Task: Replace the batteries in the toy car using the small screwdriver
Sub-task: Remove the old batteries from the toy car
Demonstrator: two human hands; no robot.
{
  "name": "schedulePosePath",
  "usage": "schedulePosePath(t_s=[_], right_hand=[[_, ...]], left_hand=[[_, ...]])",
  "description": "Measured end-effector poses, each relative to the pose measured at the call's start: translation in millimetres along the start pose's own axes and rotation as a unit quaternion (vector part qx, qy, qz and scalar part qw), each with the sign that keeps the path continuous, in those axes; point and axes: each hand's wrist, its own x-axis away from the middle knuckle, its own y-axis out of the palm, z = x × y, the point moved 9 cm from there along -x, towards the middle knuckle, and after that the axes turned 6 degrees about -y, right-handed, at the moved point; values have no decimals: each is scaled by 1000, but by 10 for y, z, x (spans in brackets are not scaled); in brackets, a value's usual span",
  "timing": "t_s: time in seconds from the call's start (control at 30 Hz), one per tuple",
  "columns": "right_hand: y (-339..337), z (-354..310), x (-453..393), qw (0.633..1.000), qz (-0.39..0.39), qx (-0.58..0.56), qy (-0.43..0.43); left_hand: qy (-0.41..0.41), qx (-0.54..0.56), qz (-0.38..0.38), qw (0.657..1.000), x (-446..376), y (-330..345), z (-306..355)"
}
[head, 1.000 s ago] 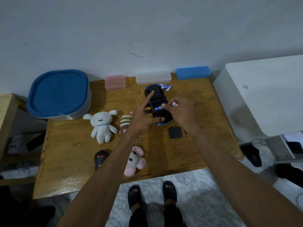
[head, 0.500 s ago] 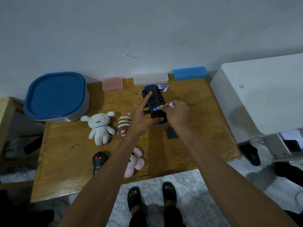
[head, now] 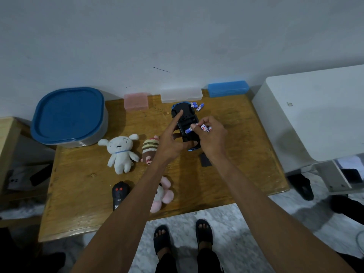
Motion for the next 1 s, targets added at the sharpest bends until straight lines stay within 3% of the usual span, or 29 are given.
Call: schedulePosePath(t_s=[0.27,0.47,0.67,1.0], right_hand=[[-7,-52,-3,999,-14,-36,-10],[-134,59,-135,1000,-20,0,5],[-233,246,-158,999,-30,28,9],[-216,620,-126,994,-24,-70,82]], left_hand=[[-13,-41,-24,999,-19,49,-51],[-88,-20,-82,992,-40,131,-239],[-147,-46,-82,985,-75,104,-469],[-219,-68,-84,970,-231,44,-608]])
